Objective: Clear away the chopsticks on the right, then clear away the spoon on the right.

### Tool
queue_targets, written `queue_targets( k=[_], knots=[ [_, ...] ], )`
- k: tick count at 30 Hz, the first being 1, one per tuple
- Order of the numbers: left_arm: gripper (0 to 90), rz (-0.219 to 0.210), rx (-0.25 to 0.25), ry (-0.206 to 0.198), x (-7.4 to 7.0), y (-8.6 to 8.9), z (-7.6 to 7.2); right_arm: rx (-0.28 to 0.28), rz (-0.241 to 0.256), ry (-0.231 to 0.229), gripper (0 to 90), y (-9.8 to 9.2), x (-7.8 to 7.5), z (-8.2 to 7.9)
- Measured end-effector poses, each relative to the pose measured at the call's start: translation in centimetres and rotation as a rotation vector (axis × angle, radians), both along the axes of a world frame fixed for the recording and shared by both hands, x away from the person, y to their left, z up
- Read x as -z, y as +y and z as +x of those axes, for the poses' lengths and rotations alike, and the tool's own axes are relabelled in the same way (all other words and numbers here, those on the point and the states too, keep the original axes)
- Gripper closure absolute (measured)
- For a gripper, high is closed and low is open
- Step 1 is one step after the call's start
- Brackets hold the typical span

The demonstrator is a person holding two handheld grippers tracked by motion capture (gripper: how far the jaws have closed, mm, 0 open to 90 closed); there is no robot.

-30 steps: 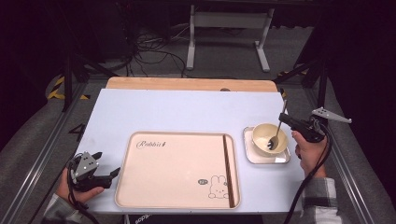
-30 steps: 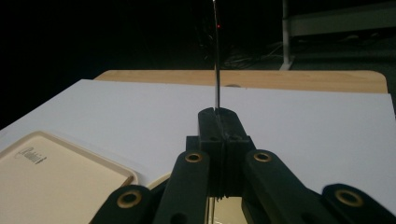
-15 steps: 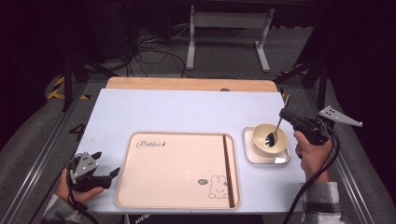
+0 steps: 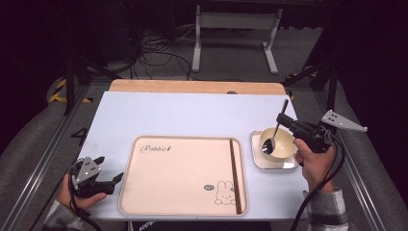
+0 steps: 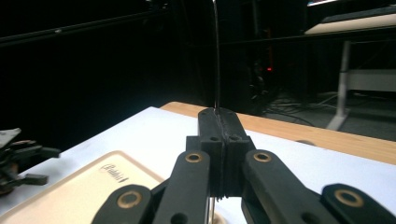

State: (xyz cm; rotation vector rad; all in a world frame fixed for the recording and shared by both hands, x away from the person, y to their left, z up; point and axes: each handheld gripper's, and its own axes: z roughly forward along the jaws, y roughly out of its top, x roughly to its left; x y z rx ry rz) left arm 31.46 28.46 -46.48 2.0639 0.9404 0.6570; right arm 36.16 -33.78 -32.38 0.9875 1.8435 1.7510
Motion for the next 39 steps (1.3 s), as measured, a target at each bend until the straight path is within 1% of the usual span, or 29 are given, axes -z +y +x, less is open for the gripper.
queue_targets(
  k=[5, 10, 13, 14, 15, 20, 21, 22, 24, 27, 28, 29, 30, 31, 33, 34, 35, 36, 39],
  knots=[
    [13.5, 0.005, -0.001, -0.004, -0.1, 0.0, 0.0, -0.043, -0.019, 0.013, 90.0, 1.7, 0.4, -0.2],
    [13.5, 0.002, -0.001, -0.001, 0.0, 0.0, 0.0, -0.077, -0.023, 0.024, 90.0, 2.7, 0.8, -0.1],
    [13.4, 0.005, -0.001, -0.005, -0.1, 0.1, 0.0, -0.082, -0.026, 0.034, 90.0, 3.1, 1.0, -0.1],
    [13.4, 0.006, 0.000, -0.007, -0.1, 0.1, -0.1, -0.098, -0.032, 0.044, 90.0, 3.6, 1.4, -0.1],
    [13.4, 0.006, 0.000, -0.007, -0.1, 0.1, -0.1, -0.098, -0.032, 0.044, 90.0, 3.6, 1.4, -0.1],
    [13.4, 0.006, -0.001, -0.004, -0.1, 0.0, 0.0, -0.135, -0.057, 0.061, 90.0, 4.9, 2.0, -0.2],
    [13.4, 0.006, -0.001, -0.004, -0.1, 0.0, 0.0, -0.135, -0.057, 0.061, 90.0, 4.9, 2.0, -0.2],
    [13.4, -0.003, -0.002, 0.002, 0.0, 0.0, 0.0, -0.138, -0.054, 0.065, 90.0, 5.1, 2.1, -0.2],
    [13.4, -0.005, -0.004, 0.002, 0.0, 0.0, 0.2, -0.155, -0.054, 0.073, 90.0, 5.6, 2.4, -0.1],
    [13.4, 0.002, 0.003, 0.006, 0.2, 0.2, 0.3, -0.162, -0.050, 0.075, 90.0, 5.9, 2.5, -0.1],
    [13.4, -0.005, 0.004, 0.005, 0.2, 0.3, 0.2, -0.170, -0.052, 0.081, 90.0, 6.2, 2.6, -0.1],
    [13.4, -0.006, -0.001, 0.003, 0.2, 0.4, 0.1, -0.187, -0.066, 0.088, 90.0, 6.9, 2.9, -0.1],
    [13.4, -0.010, -0.001, 0.000, 0.1, 0.5, 0.0, -0.187, -0.066, 0.088, 90.0, 6.9, 2.9, -0.1],
    [13.4, -0.018, -0.006, -0.008, 0.0, 0.6, -0.3, -0.200, -0.073, 0.099, 90.0, 7.5, 3.3, 0.0],
    [13.4, -0.021, -0.010, -0.012, -0.1, 0.6, -0.4, -0.208, -0.076, 0.107, 90.0, 7.8, 3.5, -0.1],
    [13.4, -0.019, -0.009, -0.014, -0.1, 0.6, -0.4, -0.216, -0.076, 0.115, 90.0, 8.1, 3.7, -0.1],
    [13.3, -0.018, -0.013, -0.012, -0.1, 0.6, -0.3, -0.238, -0.079, 0.124, 90.0, 8.6, 4.1, -0.3],
    [13.3, -0.018, -0.013, -0.012, -0.1, 0.6, -0.3, -0.238, -0.079, 0.124, 90.0, 8.6, 4.1, -0.3],
    [13.3, -0.012, -0.019, -0.008, 0.0, 0.7, -0.3, -0.277, -0.092, 0.139, 90.0, 9.8, 4.7, -0.4]
  ],
)
